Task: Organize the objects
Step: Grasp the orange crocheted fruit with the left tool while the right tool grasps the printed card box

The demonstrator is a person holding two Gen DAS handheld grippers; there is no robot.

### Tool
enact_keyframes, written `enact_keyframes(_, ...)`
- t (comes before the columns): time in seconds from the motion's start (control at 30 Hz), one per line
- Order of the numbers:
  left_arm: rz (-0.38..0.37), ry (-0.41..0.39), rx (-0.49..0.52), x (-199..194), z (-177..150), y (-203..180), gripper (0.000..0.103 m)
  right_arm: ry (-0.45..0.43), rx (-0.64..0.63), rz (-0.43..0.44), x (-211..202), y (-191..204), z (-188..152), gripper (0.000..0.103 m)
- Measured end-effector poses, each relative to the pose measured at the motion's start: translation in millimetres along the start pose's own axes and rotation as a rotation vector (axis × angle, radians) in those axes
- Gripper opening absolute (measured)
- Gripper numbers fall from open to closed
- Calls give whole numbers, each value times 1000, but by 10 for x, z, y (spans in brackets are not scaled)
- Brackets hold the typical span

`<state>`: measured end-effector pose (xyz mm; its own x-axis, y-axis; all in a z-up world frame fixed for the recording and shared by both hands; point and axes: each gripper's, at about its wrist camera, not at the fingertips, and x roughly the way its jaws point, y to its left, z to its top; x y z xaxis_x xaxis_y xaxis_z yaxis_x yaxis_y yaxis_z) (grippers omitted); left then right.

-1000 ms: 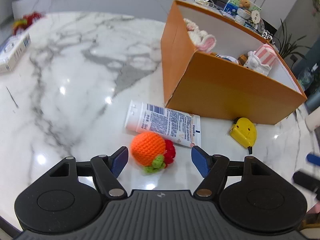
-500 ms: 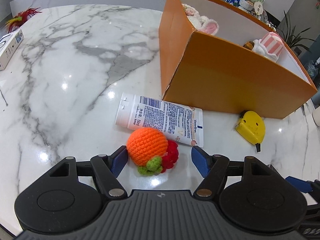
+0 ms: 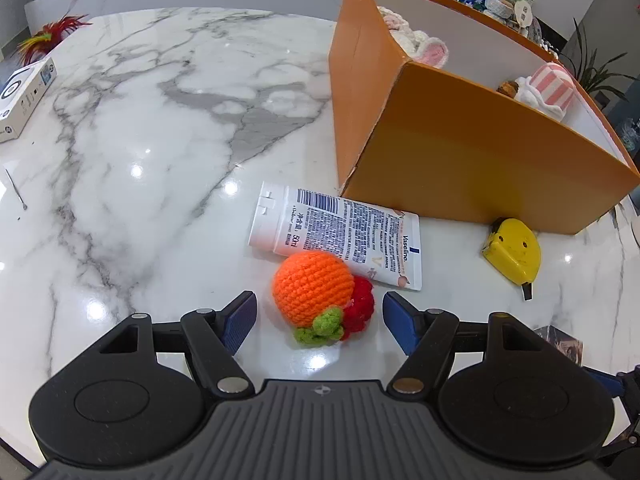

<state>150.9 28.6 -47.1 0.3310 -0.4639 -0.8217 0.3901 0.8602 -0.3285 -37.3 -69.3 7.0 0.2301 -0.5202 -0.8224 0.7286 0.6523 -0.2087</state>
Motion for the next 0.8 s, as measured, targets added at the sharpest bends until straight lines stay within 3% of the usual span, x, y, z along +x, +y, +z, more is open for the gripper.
enact_keyframes(0.13,1,3,-17,2,16,3,82,-16,20,-31,-57,-166,-31,102)
enact_keyframes(0.23,-8,1,-22,8,24,-14,82,-32,77,-5,-52,-229,-2,102)
enact_keyframes(0.47,3,-4,16,23,5,-78,88,-51,79,9,-26,-116,44,101)
enact_keyframes(0.6,2,-1,10,25,8,-78,87,-46,100,6,-2,-150,38,92)
enact_keyframes(0.8,41,1,43,6,-7,-96,70,-57,93,-27,-17,-157,39,82)
